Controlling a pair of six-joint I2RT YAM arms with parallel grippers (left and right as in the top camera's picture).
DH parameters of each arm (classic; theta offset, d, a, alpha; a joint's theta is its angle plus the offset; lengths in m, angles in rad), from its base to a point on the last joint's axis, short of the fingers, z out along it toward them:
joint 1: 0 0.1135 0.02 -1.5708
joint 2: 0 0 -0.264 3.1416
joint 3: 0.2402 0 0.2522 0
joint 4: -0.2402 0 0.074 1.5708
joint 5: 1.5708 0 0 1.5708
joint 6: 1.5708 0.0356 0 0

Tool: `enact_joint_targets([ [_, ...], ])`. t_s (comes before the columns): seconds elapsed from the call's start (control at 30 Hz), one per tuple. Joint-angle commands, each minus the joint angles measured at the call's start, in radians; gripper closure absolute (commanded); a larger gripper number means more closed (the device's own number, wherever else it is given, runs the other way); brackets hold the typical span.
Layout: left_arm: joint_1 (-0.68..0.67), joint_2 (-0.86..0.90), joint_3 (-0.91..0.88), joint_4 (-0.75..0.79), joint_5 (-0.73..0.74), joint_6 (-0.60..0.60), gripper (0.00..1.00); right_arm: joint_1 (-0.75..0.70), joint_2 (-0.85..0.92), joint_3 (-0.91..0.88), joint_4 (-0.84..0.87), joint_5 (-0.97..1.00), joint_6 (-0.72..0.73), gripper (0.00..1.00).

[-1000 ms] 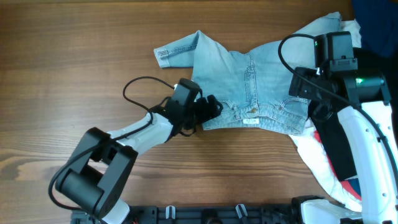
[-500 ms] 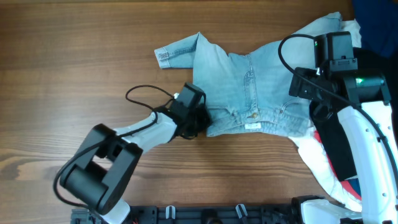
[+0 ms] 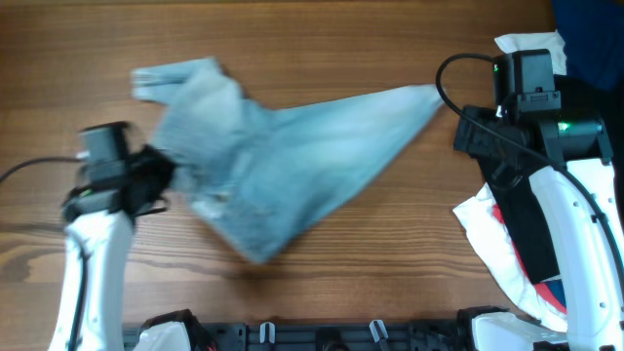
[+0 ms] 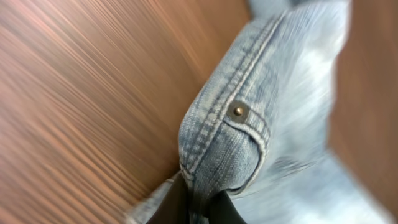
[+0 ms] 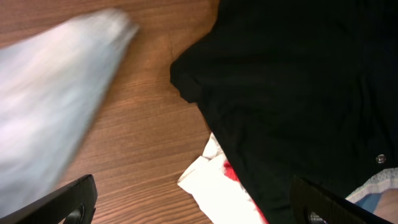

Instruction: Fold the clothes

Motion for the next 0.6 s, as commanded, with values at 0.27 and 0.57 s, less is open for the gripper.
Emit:
enact_joint_targets([
  [0.27, 0.103, -0.053, -0.005, -0.252, 0.204, 0.095, 0.00, -0.007, 0.046, 0.002, 0.068, -0.322, -0.175, 0.00],
  [0.57, -0.307, -0.024, -0.007, -0.228, 0.161, 0.092, 0.01, -0.007, 0.393, -0.017, 0.261, -0.689, -0.164, 0.15],
])
